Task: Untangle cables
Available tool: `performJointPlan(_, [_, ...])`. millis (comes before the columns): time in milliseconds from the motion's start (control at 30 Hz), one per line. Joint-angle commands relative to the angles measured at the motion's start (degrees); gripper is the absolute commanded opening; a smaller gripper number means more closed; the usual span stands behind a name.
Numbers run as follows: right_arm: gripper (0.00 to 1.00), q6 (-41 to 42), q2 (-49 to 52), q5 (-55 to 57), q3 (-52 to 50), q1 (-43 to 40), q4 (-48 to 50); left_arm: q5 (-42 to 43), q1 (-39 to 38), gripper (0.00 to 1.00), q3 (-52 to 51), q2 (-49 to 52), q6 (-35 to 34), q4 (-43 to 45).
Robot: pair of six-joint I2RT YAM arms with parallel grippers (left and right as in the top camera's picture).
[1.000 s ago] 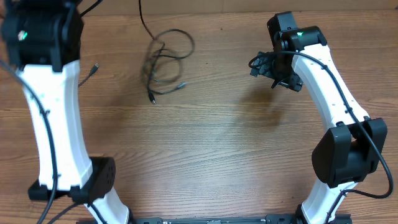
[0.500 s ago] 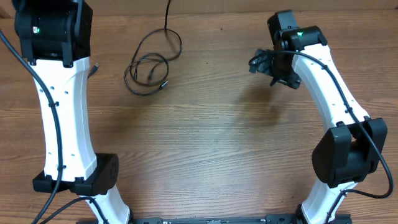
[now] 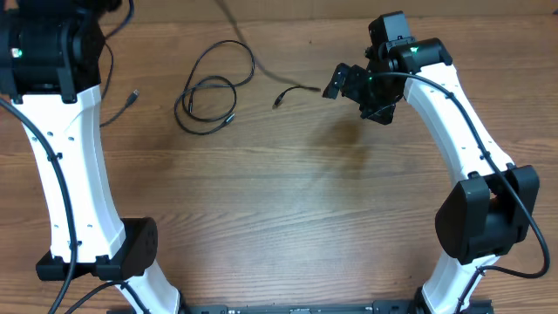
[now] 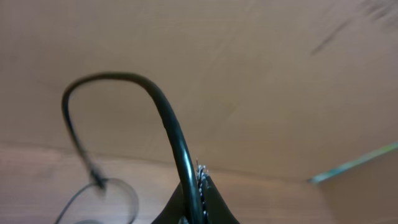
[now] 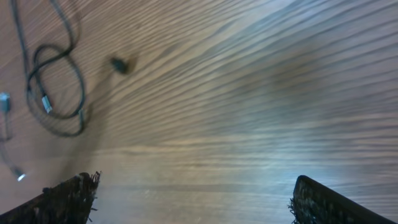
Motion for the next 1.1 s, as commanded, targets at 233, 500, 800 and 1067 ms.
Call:
performJointPlan(233, [1.00,-37.03,-0.39,-18.23,-0.02,4.04,-0.90,-3.93,-0.52,0.04,-0.39,1.99,-1.25,-1.73])
performJointPlan(500, [1.00,3.61,3.23,-18.03,-4.09,9.16,9.31,-5.07,-0.52,0.04,-0.42,1.99,-2.16,-13.38])
performJointPlan(800, [1.00,13.79,6.36,-18.08,-7.67,14.19,18.53,17.22,-0.52,0.04,1.31,1.53,-21.70,-3.45])
performJointPlan(1067, [1.00,25.20,6.38,-18.25,-7.69,10.82,16.98,20.33,-0.52,0.04,2.16,0.24,-31.26,0.04])
